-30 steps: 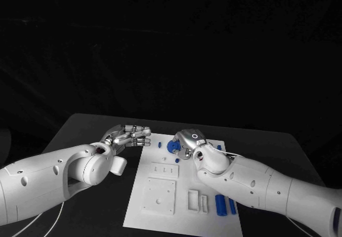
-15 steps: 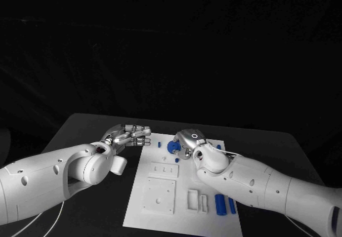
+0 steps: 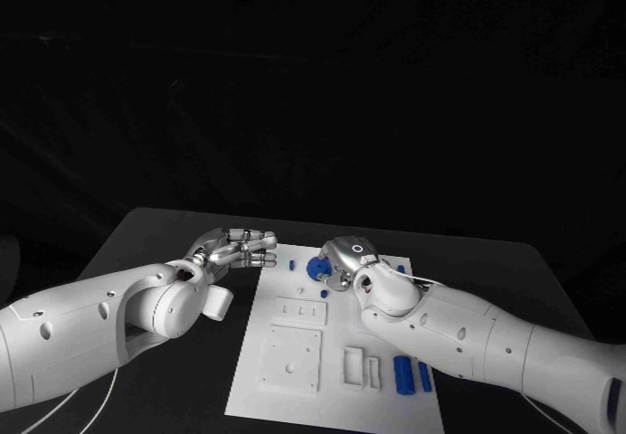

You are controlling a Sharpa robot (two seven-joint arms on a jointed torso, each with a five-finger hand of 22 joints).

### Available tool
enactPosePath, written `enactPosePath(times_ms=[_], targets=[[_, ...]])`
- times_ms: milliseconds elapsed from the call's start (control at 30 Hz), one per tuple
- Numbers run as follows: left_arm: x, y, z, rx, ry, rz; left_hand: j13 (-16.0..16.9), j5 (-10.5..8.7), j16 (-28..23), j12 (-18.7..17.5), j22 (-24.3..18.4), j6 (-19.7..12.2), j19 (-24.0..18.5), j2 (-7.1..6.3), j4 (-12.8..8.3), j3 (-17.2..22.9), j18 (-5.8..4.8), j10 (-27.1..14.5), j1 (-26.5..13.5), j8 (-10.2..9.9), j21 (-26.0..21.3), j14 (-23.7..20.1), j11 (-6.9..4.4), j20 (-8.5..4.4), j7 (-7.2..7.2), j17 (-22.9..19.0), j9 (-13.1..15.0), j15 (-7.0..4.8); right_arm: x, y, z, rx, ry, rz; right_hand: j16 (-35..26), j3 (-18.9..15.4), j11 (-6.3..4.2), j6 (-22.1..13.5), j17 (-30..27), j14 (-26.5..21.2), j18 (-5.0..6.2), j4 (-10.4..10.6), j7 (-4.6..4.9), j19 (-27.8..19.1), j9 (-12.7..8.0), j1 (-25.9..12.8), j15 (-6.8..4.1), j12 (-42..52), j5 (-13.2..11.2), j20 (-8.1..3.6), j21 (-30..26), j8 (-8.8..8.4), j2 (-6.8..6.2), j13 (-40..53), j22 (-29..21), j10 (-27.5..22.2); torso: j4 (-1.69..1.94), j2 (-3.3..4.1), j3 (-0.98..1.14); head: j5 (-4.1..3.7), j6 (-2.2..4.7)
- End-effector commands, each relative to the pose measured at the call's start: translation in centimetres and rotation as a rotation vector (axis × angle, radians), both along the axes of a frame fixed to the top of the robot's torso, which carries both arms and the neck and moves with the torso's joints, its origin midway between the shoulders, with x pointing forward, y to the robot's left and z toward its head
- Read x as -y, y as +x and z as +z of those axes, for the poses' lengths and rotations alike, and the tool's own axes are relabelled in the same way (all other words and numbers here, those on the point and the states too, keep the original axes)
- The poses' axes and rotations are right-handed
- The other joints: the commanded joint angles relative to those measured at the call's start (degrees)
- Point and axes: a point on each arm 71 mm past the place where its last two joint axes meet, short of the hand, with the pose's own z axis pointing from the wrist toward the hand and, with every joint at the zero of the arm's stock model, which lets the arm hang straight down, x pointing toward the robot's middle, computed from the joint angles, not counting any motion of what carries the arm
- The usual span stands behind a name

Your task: Assemble the parts on the task board

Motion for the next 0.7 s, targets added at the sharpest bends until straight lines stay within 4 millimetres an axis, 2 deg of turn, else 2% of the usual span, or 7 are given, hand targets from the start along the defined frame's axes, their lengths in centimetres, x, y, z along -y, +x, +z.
enactPosePath(times_ms=[33, 533, 633, 700], targets=[[0.24, -0.05, 0.1, 0.004, -0.01, -0.02, 0.1, 0.25, 0.0, -0.2, -0.1, -0.4, -0.3, -0.04, -0.3, 0.0, -0.63, -0.6, -0.3, -0.4, 0.3, -0.2, -0.01, 0.0, 0.03, -0.1, -0.1, -0.01, 0.22, 0.02, -0.4, -0.016, -0.006, -0.027, -0.2, 0.3, 0.19, -0.4, 0.0, -0.1, -0.61, -0.1, 0.05, 3.2, 0.0, 0.0, -0.3, -0.3, -0.2, -0.43, -0.2, 0.19, 0.06, -0.1, -0.1, -0.3, 0.06, 0.0, -0.02, -0.11, 0.1], [0.33, -0.07, 0.08, 0.0, -0.012, -0.028, 0.1, 0.25, 0.0, -0.2, -0.1, -0.4, -0.3, -0.04, -0.3, 0.0, -0.63, -0.6, -0.3, -0.4, 0.3, -0.2, -0.01, 0.0, 0.03, -0.1, -0.1, -0.01, 0.08, 0.06, -0.29, -0.005, 0.012, -0.032, -0.3, 0.5, 0.26, -1.0, -0.1, -0.1, -0.5, -0.2, 0.2, 3.2, 0.0, -0.1, -0.29, -0.6, 0.1, -0.41, -0.4, 0.2, -0.24, -0.4, -0.3, -0.5, 0.03, -0.02, -0.05, -0.06, 0.08], [0.34, -0.08, 0.07, -0.002, -0.012, -0.03, 0.1, 0.24, 0.0, -0.1, -0.1, -0.6, -0.3, -0.03, -0.2, -0.1, -0.66, -0.7, -0.3, -0.4, 0.2, -0.3, -0.05, 0.01, 0.01, -0.1, -0.1, -0.03, 0.0, 0.06, -0.27, -0.007, 0.014, -0.03, -0.4, 0.5, 0.28, -1.2, -0.1, -0.1, -0.48, -0.2, 0.23, 3.2, 0.0, -0.2, -0.29, -0.7, 0.0, -0.42, -0.4, 0.19, -0.26, -0.5, -0.4, -0.5, 0.06, -0.02, -0.03, -0.2, 0.26], [0.33, -0.07, 0.07, -0.002, -0.012, -0.03, 0.1, 0.24, 0.0, -0.1, -0.1, -0.6, -0.3, -0.03, -0.2, -0.1, -0.66, -0.7, -0.3, -0.4, 0.2, -0.3, -0.05, 0.01, 0.01, -0.1, -0.1, -0.03, -0.06, 0.06, -0.26, -0.009, 0.018, -0.029, -0.4, 0.5, 0.28, -1.2, -0.1, -0.1, -0.48, -0.2, 0.23, 3.2, 0.0, -0.2, -0.29, -0.7, 0.0, -0.42, -0.4, 0.19, -0.26, -0.5, -0.4, -0.5, 0.04, -0.02, -0.03, 0.0, 0.2]])
